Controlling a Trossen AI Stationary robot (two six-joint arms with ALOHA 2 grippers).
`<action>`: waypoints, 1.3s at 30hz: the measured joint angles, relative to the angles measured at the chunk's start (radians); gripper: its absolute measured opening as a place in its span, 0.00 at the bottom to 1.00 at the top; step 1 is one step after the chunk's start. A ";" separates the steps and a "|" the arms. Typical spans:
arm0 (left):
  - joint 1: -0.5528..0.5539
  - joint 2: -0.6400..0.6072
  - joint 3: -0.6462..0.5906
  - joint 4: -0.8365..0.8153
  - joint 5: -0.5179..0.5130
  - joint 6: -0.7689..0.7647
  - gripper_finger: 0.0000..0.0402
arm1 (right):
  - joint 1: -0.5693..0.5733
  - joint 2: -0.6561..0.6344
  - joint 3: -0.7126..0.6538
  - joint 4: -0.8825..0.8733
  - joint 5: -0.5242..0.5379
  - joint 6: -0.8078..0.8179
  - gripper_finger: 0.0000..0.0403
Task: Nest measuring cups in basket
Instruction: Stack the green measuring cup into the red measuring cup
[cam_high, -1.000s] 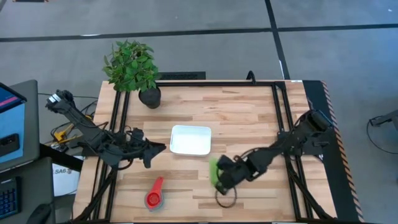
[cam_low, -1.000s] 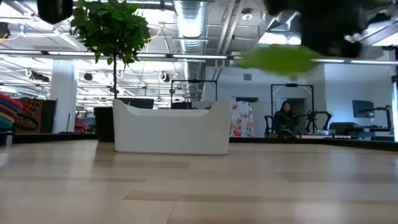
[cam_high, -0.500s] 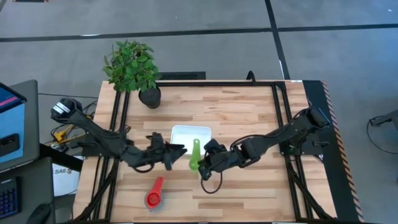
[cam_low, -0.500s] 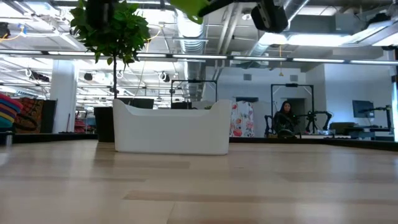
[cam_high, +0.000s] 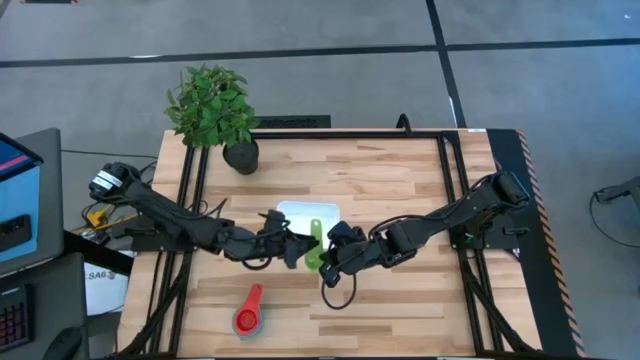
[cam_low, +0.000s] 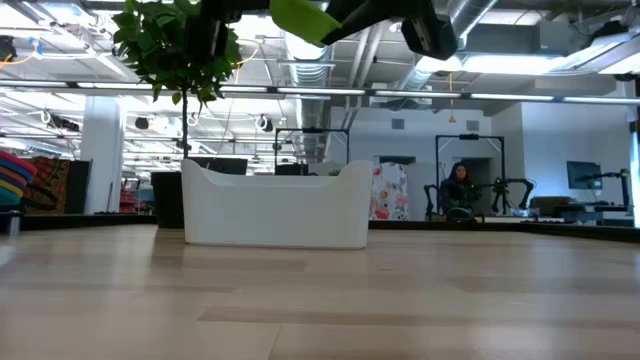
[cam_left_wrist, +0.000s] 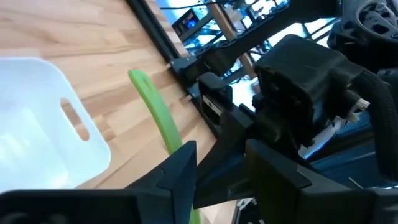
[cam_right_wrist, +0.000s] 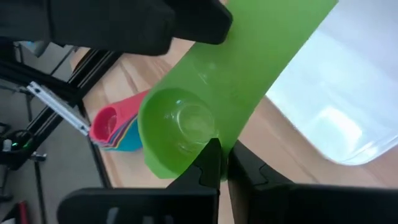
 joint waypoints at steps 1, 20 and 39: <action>0.000 0.000 0.008 -0.005 0.001 0.015 0.32 | 0.002 0.000 0.000 -0.005 0.009 -0.001 0.07; 0.006 0.000 0.267 -0.658 -0.047 -0.059 0.30 | 0.052 -0.001 0.001 0.051 0.117 -0.073 0.02; 0.063 -0.021 0.267 -0.623 0.012 -0.026 0.31 | 0.024 -0.003 0.002 0.025 0.144 -0.030 0.03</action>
